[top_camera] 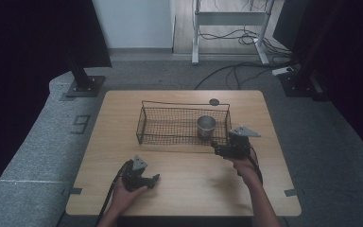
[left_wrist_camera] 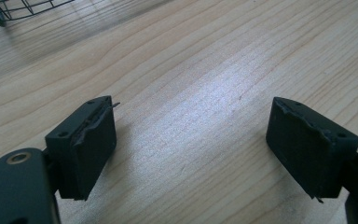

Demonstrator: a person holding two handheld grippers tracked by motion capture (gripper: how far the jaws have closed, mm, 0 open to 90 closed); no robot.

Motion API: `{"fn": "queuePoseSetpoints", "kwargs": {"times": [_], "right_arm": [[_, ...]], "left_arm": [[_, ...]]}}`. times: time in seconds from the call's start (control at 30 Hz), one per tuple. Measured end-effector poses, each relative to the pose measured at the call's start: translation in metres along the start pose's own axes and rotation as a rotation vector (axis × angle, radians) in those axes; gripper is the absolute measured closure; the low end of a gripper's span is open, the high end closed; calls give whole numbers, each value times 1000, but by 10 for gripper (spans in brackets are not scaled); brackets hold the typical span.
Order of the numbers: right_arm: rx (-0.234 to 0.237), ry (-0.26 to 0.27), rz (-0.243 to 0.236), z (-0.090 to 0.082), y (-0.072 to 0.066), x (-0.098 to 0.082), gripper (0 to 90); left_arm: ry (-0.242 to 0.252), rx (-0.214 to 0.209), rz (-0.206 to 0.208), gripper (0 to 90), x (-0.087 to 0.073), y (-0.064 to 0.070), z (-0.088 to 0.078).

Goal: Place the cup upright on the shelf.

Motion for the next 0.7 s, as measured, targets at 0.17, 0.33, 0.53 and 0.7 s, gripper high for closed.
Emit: {"fn": "queuePoseSetpoints", "kwargs": {"times": [0.17,0.33,0.53,0.7], "right_arm": [[-1,-8,9,-10,4,-22,156],[0,-26,19,-19,8,-43,158],[-8,-43,32,-23,14,-65,162],[-29,-71,54,-22,26,-83,168]], "left_arm": [[0,0,0,160,0,0,0],[0,1,0,160,0,0,0],[0,0,0,160,0,0,0],[1,1,0,160,0,0,0]]}}
Point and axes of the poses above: each handheld gripper's, and its own axes: z roughly forward along the jaws, x roughly out of its top, y roughly to its right, the point moved 9 cm from there along z, roughly forward along the jaws, and after that the axes turned 8 degrees about z, right-handed, at the moved point
